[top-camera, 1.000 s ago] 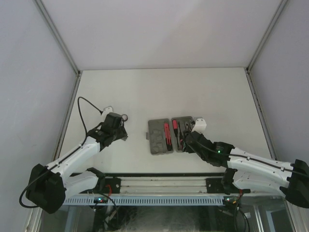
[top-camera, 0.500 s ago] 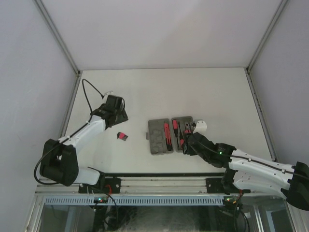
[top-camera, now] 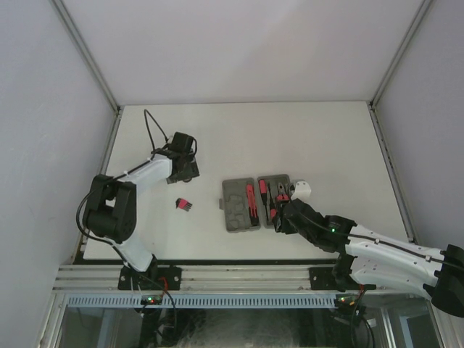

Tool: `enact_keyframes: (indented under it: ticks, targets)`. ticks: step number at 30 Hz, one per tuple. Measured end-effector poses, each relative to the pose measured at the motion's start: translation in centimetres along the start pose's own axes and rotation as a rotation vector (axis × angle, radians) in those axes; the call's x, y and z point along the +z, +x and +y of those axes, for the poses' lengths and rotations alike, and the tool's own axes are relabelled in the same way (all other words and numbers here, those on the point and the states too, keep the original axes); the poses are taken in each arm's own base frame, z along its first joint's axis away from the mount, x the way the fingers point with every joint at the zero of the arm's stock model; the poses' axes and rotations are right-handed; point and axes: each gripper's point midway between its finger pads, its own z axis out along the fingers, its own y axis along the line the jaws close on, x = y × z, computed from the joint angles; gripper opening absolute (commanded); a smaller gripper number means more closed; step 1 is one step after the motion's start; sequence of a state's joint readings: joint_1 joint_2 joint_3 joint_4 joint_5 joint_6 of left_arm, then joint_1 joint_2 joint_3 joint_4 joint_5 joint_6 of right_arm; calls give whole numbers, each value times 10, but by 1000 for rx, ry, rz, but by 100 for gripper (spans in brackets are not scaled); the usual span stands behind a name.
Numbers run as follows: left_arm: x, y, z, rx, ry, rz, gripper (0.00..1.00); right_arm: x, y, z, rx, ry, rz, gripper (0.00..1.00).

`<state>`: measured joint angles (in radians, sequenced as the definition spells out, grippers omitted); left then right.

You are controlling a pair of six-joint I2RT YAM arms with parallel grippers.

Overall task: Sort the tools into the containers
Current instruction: Pick up the engineering item from the center of the board.

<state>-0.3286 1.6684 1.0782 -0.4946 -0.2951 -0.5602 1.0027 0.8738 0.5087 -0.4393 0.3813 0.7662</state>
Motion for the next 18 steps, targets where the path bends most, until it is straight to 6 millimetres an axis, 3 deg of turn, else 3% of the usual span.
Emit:
enact_keyframes:
  ticks: [11, 18]
  targets:
    - [20, 2, 11, -13, -31, 52, 63, 0, 1, 1, 0, -7, 7, 41]
    - [29, 1, 6, -12, -18, 74, 63, 0, 4, 0, -4, -6, 17, 41]
